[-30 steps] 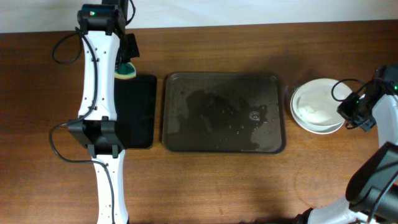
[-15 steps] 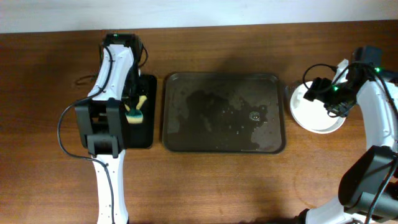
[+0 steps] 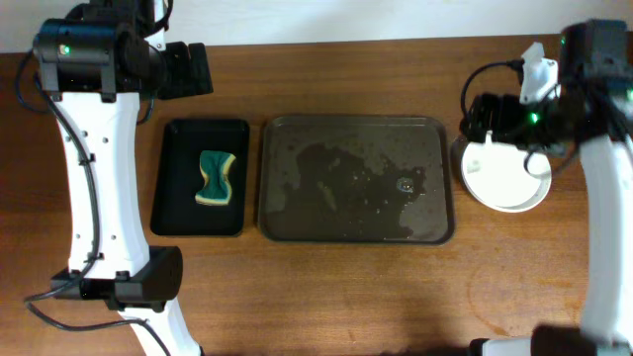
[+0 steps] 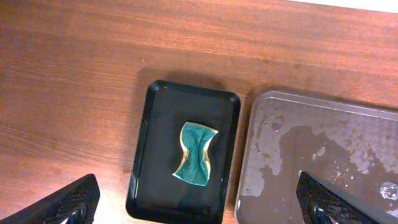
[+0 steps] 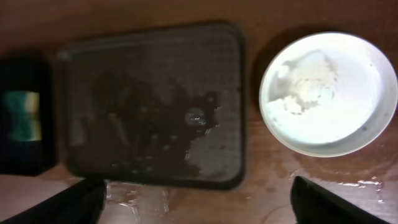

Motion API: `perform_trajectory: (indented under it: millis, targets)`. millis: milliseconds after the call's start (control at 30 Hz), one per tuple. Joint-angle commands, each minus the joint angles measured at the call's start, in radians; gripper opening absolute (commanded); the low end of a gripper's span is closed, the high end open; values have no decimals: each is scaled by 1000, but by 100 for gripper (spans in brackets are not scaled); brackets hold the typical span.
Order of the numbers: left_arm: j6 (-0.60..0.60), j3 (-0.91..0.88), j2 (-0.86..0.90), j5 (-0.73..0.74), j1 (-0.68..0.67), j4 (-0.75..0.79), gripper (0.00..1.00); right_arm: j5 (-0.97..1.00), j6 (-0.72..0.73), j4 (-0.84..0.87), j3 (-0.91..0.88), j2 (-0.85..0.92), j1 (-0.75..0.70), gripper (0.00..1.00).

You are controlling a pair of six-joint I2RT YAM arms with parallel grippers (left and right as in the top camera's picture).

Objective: Clean dirty plates on tray and stack at the side

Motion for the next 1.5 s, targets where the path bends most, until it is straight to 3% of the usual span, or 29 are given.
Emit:
perform_trajectory:
  millis: [0,300,400,467,567,600,800,900,1100,1300,1467]
  targets:
    - [12,-7,22,7,-2,0,99,-6,0,-78,29,-186,66,99]
    - [12,-7,22,7,-2,0,99,44,-8,-91,29,-265,78,99]
    - [12,-7,22,7,-2,0,99,47,-119,124,-114,-360,109,99]
    - [12,-7,22,7,-2,0,100,52,-136,452,-450,-573,124,99]
    - [12,-7,22,7,-2,0,99,51,-135,787,-877,-844,124,99]
    - [12,-7,22,7,-2,0,100,51,-135,958,-1121,-1017,124,99]
    - [12,-7,22,7,-2,0,99,50,-135,1395,-1688,-1477,124,99]
    - [12,-7,22,7,-2,0,99,51,-135,1443,-1783,-1564,124,99]
    - [12,-7,22,7,-2,0,99,66,-135,1504,-1880,-1564,124,99]
    - [12,-7,22,7,-2,0,100,74,-135,1378,-1880,-1564,124,99]
    - [12,-7,22,7,-2,0,99,74,-135,1379,-1880,-1560,124,99]
